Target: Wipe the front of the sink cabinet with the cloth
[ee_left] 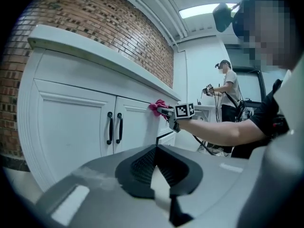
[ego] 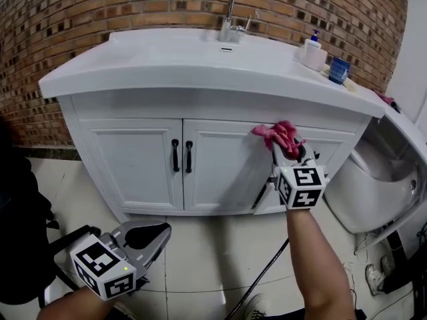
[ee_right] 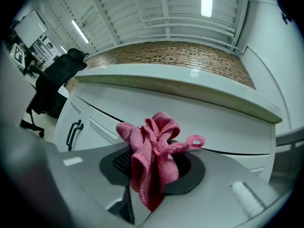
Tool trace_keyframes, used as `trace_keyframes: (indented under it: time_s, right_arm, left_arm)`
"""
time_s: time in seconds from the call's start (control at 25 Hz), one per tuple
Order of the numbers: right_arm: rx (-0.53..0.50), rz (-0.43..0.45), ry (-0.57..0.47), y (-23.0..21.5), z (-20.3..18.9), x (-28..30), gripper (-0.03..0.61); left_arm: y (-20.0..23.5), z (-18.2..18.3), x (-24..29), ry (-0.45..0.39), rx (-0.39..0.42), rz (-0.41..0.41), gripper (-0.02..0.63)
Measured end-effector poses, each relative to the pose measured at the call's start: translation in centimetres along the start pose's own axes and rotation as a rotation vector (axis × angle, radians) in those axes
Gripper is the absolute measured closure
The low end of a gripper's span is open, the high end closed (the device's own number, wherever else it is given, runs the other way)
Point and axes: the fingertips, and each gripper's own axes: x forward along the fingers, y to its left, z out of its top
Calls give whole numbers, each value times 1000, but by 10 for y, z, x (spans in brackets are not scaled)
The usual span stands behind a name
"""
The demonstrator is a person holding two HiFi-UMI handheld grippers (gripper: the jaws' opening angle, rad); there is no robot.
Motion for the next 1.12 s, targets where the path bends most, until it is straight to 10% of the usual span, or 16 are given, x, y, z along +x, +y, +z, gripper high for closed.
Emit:
trace_keyframes:
  time_s: [1.12]
  right_arm:
    - [-57,-185,-76,38,-82,-6,436]
  left_arm:
    - [6,-27,5,83,-21,-31,609]
